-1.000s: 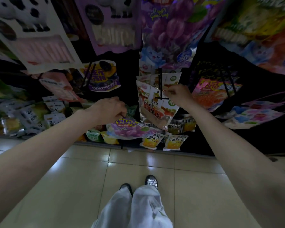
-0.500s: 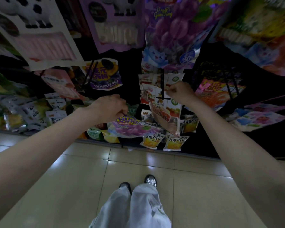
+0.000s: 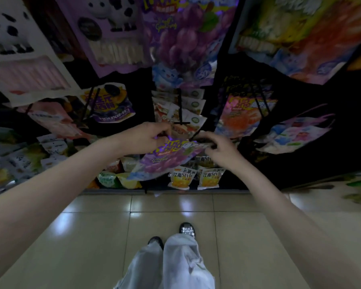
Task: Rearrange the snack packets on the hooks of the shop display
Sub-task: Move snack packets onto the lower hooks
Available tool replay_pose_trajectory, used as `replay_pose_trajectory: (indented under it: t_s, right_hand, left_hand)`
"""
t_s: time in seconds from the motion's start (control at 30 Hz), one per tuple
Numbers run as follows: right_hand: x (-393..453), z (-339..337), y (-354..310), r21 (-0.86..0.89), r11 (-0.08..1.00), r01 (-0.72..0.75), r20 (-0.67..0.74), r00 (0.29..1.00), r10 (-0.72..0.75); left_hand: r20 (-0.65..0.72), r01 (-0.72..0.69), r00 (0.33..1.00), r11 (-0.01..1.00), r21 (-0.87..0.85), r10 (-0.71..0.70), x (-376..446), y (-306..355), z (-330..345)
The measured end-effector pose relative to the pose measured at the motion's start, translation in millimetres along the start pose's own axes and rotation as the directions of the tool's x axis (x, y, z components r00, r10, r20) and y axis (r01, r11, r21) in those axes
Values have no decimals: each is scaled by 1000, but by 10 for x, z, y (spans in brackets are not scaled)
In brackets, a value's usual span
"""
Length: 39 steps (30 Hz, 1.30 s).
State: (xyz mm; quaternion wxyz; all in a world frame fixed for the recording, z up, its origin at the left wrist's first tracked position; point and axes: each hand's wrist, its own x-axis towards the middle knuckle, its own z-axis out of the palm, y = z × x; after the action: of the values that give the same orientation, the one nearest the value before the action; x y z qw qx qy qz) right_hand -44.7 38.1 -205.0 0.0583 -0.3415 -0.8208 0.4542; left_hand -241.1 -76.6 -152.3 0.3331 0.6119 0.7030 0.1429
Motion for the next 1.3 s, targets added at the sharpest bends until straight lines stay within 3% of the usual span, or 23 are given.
replay_pose_trajectory:
  t_s: [0.07, 0.17, 0.3, 0.6, 0.9, 1.07, 1.3]
  right_hand:
    - [-145, -45, 182, 13, 1000, -28, -7, 1000, 28]
    - [-314, -243, 383, 59, 997, -57, -219, 973, 69]
    - [-434, -578, 676, 26, 998, -59, -311, 948, 64]
    - [-236, -1245, 1281, 18, 976, -219, -248, 944, 216]
    - [71, -1620, 1461, -83, 973, -217, -265, 946, 188]
    - [180, -1691, 1526, -80, 974, -211, -258, 948, 185]
    - [279, -1729, 1555, -103, 978, -183, -240, 958, 155]
  left_hand:
    - [17, -8, 1000, 1000, 2, 8, 156, 183, 63]
    - [42, -40, 998, 999, -17, 40, 375, 416, 247]
    - [-59, -38, 998, 998, -40, 35, 709, 684, 505]
    - [-71, 136, 987, 984, -117, -145, 1730, 1053, 1026]
    - [-77, 31, 996, 998, -53, -35, 2163, 1251, 1096]
    - [-212, 84, 972, 992, -90, -101, 2378, 1329, 1191]
    - [-240, 134, 959, 988, -70, -147, 2481, 1378, 1212]
